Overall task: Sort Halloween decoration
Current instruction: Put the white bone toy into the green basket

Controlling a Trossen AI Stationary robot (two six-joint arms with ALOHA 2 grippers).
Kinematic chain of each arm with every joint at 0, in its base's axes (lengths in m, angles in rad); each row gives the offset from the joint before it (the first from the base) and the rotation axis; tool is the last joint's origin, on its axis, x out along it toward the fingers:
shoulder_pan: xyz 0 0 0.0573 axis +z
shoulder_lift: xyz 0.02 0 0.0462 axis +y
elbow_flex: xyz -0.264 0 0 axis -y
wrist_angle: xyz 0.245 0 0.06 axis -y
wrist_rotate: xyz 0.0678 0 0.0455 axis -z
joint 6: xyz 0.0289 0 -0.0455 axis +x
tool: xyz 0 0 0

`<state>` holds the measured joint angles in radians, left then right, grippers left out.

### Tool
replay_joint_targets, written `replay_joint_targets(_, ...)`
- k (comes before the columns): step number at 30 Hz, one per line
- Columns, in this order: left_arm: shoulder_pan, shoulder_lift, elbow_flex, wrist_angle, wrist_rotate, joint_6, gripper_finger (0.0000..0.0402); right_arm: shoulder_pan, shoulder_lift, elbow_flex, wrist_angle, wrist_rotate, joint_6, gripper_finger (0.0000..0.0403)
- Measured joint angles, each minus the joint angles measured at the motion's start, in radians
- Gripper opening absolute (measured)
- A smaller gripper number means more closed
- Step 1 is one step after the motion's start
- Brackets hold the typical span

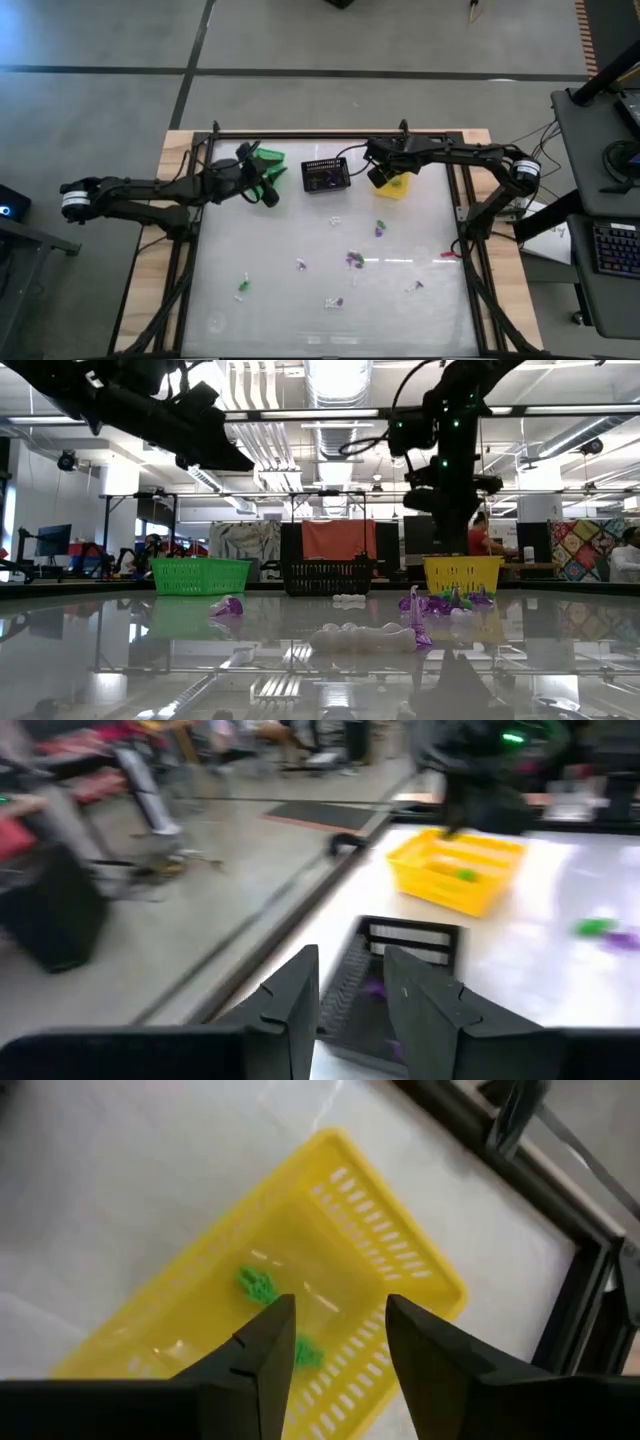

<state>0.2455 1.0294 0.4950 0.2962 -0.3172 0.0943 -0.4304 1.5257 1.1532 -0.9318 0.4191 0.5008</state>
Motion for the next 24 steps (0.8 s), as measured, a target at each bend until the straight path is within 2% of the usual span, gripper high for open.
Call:
replay_joint_targets(6,-0.007,0.000,0.000,-0.053,0.173,-0.088,0.0098,0.062,-0.053,0.005,0.037,0.000,-0.014,0.0145)
replay_joint_targets(15,-0.111,0.006,0.000,-0.090,0.200,-0.112,0.0098,0.241,-0.101,0.005,0.105,-0.024,-0.098,0.0130)
replay_joint_targets(19,-0.165,0.014,0.000,-0.090,0.200,-0.111,0.0098,0.307,-0.101,0.005,0.108,-0.137,-0.109,0.0124)
replay_joint_targets(24,-0.216,0.014,0.000,-0.089,0.199,-0.112,0.0098,0.358,-0.101,0.005,0.109,-0.366,-0.072,0.0121)
